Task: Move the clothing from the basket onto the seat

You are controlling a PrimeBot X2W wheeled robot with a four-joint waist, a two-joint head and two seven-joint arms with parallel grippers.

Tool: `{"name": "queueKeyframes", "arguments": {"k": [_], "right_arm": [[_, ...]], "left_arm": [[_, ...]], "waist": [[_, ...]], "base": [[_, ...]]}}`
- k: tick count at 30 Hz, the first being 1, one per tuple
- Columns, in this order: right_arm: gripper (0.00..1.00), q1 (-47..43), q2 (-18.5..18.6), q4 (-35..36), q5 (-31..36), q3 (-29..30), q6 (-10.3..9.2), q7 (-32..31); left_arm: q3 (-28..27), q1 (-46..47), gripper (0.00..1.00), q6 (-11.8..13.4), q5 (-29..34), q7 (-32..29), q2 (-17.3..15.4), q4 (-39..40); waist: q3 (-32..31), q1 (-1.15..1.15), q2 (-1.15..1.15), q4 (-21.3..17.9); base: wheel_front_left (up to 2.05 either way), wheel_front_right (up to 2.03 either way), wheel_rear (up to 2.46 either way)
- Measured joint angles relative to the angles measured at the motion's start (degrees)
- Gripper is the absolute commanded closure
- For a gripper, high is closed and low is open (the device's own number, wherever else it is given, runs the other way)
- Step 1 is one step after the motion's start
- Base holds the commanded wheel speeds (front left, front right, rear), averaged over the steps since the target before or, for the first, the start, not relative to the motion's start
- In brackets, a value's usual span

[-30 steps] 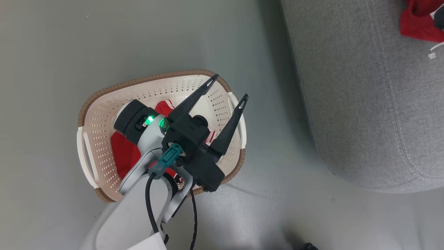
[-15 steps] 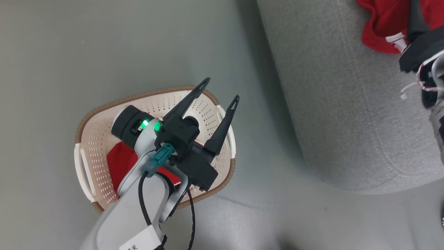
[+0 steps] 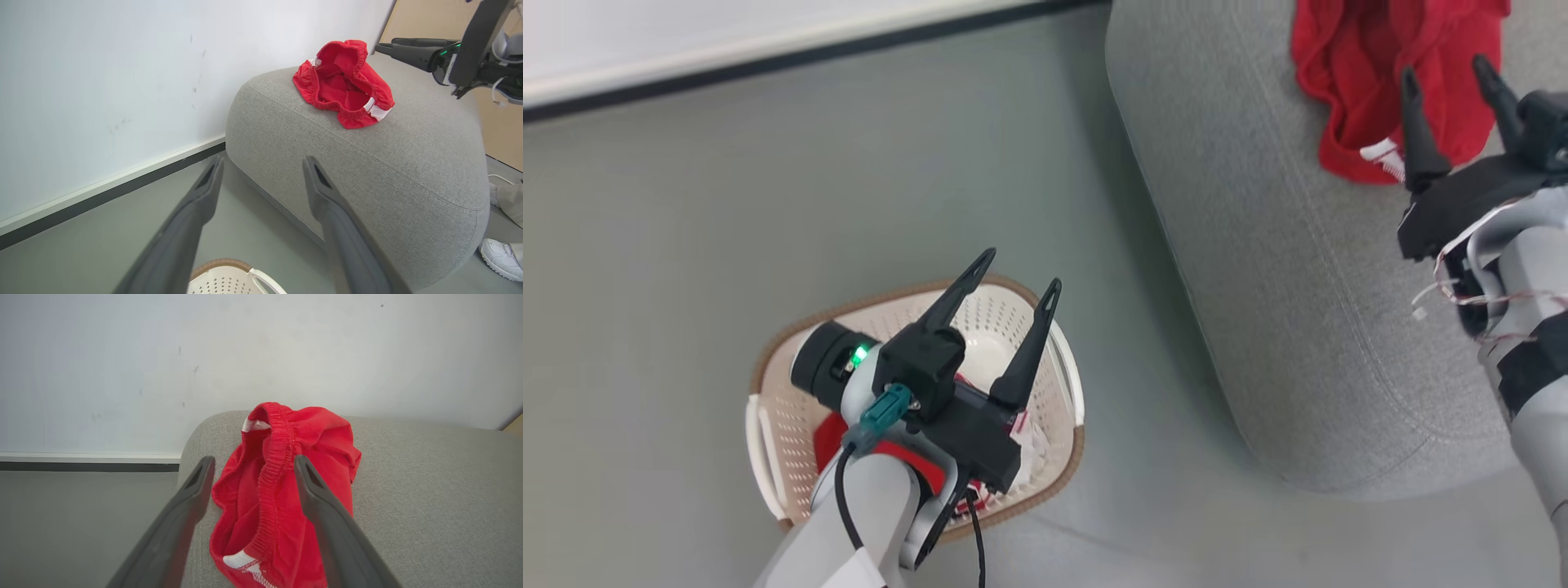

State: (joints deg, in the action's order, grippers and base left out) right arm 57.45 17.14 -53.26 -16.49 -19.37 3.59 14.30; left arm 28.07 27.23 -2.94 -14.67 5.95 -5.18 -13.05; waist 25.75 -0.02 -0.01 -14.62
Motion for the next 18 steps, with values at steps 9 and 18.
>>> {"name": "queueKeyframes", "arguments": {"k": [9, 18], "right_arm": [[0.00, -8.51, -3.38, 5.03, 0.67, -0.73, 0.02, 0.14], [0.00, -19.39, -7.54, 12.03, 0.94, -1.92, -0.63, 0.25]], "left_arm": [[-2.32, -3.53, 0.00, 1.46, -2.87, 3.58, 0.60, -2.90], [-6.65, -10.34, 0.00, 3.75, -4.50, 5.86, -1.01, -4.47]], "waist": [[-7.07, 0.00, 0.00, 2.71], [-15.19, 0.00, 0.00, 6.96]], "base": [[0.00, 0.00, 0.00], [0.00, 0.00, 0.00]]}}
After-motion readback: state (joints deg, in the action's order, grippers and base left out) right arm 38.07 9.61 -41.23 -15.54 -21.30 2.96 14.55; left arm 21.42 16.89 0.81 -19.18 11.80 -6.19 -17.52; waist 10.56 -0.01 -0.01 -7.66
